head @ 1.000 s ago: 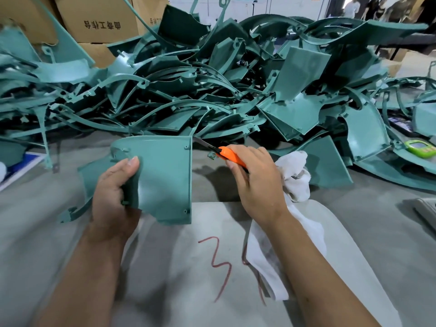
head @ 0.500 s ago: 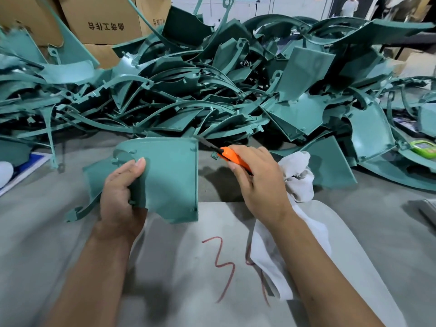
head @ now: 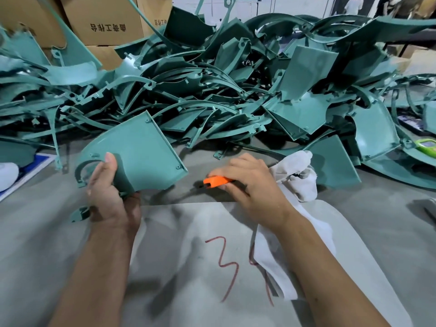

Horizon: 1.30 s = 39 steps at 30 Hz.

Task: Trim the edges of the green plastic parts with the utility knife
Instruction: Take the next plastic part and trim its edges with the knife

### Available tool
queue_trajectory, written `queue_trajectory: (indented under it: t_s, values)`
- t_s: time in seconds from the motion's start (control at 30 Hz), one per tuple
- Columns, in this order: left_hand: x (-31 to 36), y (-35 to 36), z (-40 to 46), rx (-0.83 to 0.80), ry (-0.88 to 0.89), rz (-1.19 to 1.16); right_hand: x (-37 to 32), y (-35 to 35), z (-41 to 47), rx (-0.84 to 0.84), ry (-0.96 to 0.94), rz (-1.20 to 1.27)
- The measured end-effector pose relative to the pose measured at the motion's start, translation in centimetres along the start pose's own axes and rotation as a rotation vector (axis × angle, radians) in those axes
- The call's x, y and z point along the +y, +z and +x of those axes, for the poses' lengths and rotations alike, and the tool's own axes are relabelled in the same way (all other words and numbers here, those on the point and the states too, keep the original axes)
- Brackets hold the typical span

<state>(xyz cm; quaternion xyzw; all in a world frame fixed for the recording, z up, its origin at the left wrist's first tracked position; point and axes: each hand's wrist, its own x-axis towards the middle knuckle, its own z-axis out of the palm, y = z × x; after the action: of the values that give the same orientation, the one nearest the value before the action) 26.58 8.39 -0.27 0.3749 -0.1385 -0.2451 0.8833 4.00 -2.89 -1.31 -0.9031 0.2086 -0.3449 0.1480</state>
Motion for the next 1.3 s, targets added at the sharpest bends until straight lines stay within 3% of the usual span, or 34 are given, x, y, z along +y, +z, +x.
queue_trajectory:
  t_s: [0.13,0.23,0.3,0.47,0.57,0.67,0.77,0.83,0.93,1.0,1.1,1.2,1.3]
  values:
    - [-0.2,0.3,-0.5,-0.015,-0.019,0.024,-0.6,-0.1,0.2,0.267,0.071,0.225]
    - [-0.5,0.8,-1.1,-0.110,-0.053,0.028,-1.7,0.3,0.3,0.390,0.244,0.591]
    - [-1.1,1.1,-1.7,-0.180,-0.088,0.032,-2.0,0.5,0.3,0.371,0.354,0.793]
    - [-2.4,1.8,-3.2,-0.325,-0.160,0.032,-1.9,0.8,0.3,0.276,0.446,0.895]
    - [-1.9,1.4,-3.3,-0.565,-0.273,-0.035,-1.9,0.5,0.6,0.413,0.571,1.195]
    - [-0.5,1.2,-3.3,-0.821,-0.529,-0.161,-1.3,-0.3,0.9,0.528,0.679,1.454]
    - [0.3,1.1,-2.7,-0.888,-0.833,-0.302,-0.5,-0.5,1.0,0.494,0.751,1.512]
    - [0.4,0.8,-2.2,-0.941,-0.910,-0.249,-0.3,-0.8,0.8,0.423,0.806,1.461]
    - [0.3,-0.1,-2.3,-1.145,-0.983,-0.324,0.2,-1.2,0.2,0.304,0.864,1.304]
    - [0.3,0.0,-2.7,-1.114,-0.937,-0.141,0.3,-1.0,0.0,0.234,0.869,1.175]
    - [0.1,1.0,-3.8,-0.883,-0.773,0.330,0.1,-0.3,0.2,0.241,0.881,1.052]
    - [-0.2,1.4,-3.6,-0.655,-0.742,0.388,0.2,-0.3,0.3,0.308,0.902,0.969]
    - [0.3,0.9,-2.5,-0.598,-0.757,0.314,0.5,-1.2,0.2,0.294,0.826,0.883]
